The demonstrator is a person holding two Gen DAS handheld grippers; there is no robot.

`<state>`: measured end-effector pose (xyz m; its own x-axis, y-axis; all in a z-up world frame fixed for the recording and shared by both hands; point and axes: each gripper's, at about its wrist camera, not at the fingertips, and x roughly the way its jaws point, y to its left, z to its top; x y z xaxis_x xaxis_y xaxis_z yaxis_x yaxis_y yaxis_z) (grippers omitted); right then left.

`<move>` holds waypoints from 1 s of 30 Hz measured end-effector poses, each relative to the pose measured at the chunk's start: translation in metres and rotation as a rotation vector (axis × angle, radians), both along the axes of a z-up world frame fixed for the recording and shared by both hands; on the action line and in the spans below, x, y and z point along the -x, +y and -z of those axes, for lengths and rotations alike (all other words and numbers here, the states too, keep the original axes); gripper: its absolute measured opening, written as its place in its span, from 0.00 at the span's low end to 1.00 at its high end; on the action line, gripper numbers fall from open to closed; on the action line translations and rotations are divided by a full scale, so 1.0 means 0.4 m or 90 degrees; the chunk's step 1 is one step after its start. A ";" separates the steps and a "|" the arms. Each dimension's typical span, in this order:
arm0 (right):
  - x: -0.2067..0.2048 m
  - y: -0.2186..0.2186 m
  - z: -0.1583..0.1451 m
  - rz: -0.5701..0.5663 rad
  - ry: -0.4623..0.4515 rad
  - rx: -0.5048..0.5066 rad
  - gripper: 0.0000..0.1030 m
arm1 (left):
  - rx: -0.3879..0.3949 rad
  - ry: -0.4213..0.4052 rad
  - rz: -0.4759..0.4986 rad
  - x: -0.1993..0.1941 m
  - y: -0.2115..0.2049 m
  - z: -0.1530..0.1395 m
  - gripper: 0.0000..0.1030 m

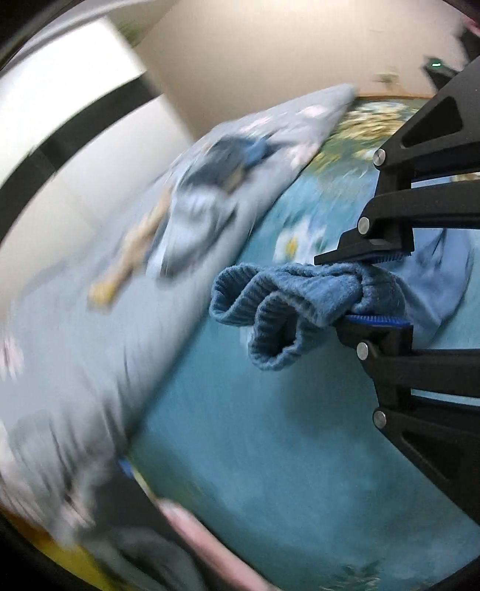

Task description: Fold clothes

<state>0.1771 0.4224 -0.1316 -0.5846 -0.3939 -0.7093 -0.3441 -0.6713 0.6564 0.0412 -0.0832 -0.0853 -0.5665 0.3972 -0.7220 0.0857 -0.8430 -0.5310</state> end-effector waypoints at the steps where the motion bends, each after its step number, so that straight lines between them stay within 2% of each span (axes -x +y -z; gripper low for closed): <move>1: -0.005 0.010 0.006 0.006 0.001 0.007 0.22 | 0.012 0.012 0.028 0.005 0.045 -0.025 0.23; 3: -0.015 0.029 0.017 0.017 0.004 0.021 0.22 | 0.020 0.022 0.086 0.013 0.153 -0.054 0.23; 7: -0.038 0.067 0.032 0.038 0.012 0.042 0.22 | 0.052 0.017 0.190 0.013 0.361 -0.052 0.23; 10: -0.050 0.091 0.043 0.050 0.015 0.054 0.22 | 0.078 -0.015 0.259 0.001 0.499 -0.010 0.23; 15: -0.070 0.124 0.058 0.071 0.015 0.078 0.22 | 0.140 -0.082 0.331 -0.025 0.642 0.098 0.23; 18: -0.074 0.134 0.057 0.072 0.014 0.074 0.22 | 0.155 -0.113 0.350 -0.032 0.670 0.142 0.26; 23: -0.077 0.140 0.061 0.068 0.011 0.076 0.22 | 0.142 -0.136 0.370 -0.038 0.697 0.163 0.47; 27: -0.065 0.126 0.055 0.049 0.016 0.076 0.22 | 0.078 -0.140 0.372 -0.042 0.671 0.125 0.55; 29: -0.048 0.109 0.048 0.023 0.021 0.073 0.22 | 0.050 -0.128 0.341 -0.042 0.616 0.097 0.62; 30: -0.035 0.097 0.044 0.004 0.023 0.072 0.22 | 0.056 -0.120 0.317 -0.041 0.584 0.087 0.62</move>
